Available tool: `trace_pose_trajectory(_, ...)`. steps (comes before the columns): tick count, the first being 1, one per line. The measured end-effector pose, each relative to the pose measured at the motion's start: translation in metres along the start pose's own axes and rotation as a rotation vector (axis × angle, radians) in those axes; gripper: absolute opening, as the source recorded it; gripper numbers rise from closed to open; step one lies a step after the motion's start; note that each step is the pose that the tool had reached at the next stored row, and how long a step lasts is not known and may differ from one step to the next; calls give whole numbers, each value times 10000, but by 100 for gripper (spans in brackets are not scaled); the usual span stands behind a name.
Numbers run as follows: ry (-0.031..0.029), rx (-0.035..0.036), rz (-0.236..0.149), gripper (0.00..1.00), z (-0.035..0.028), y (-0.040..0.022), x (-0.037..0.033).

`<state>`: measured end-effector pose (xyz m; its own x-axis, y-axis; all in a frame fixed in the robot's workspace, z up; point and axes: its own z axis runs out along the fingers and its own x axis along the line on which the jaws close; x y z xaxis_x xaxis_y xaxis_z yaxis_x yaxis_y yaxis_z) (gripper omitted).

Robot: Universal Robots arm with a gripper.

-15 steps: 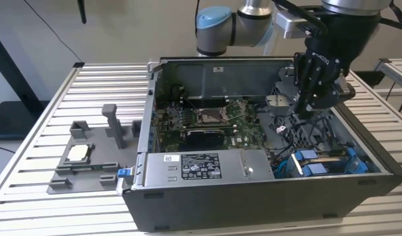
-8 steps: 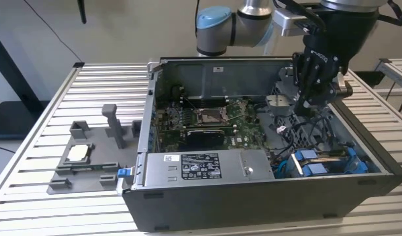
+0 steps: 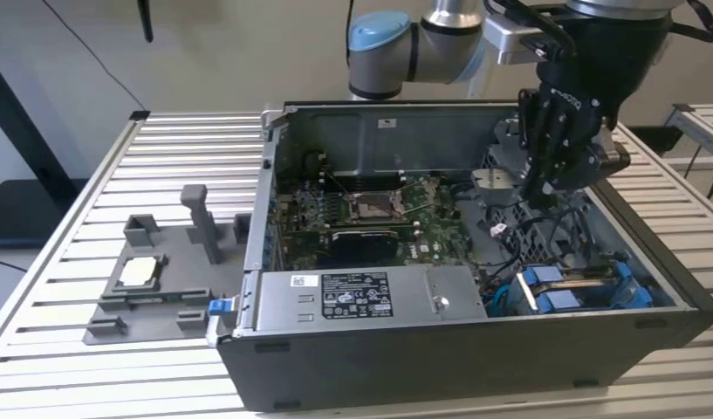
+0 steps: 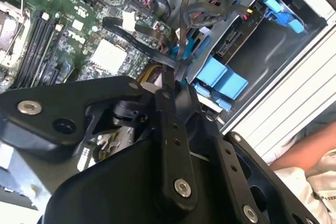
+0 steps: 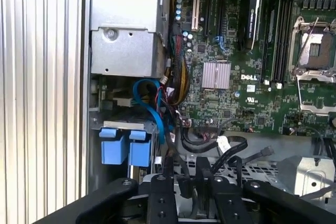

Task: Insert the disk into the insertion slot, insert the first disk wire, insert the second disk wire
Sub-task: 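Insert the second disk wire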

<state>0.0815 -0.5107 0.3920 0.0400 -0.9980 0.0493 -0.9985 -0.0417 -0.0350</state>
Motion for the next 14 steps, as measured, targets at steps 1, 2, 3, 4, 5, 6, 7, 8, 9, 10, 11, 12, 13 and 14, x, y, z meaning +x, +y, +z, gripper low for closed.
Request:
trace_pose_trajectory(1, 11, 49, -16, 31, 2, 0, -2)
trace_pose_trajectory(2, 15, 96, -35, 31, 4, 0, -4)
trace_pose_trajectory(3, 19, 145, -57, 31, 8, 0, -7)
trace_pose_trajectory(4, 25, 191, -74, 31, 12, 0, -9)
trace_pose_trajectory(5, 33, 233, -90, 31, 16, 0, -12)
trace_pose_trajectory(6, 42, 255, -102, 31, 21, 0, -15)
trace_pose_trajectory(7, 51, 271, -111, 31, 27, 0, -18)
trace_pose_trajectory(8, 58, 281, -116, 31, 32, 0, -20)
trace_pose_trajectory(9, 63, 286, -117, 31, 37, 0, -21)
trace_pose_trajectory(10, 66, 289, -117, 31, 39, 1, -22)
trace_pose_trajectory(11, 68, 290, -118, 29, 41, 1, -22)
trace_pose_trajectory(12, 69, 291, -118, 23, 41, 1, -22)
trace_pose_trajectory(13, 68, 291, -117, 16, 42, 2, -21)
trace_pose_trajectory(14, 66, 292, -117, 16, 44, 2, -16)
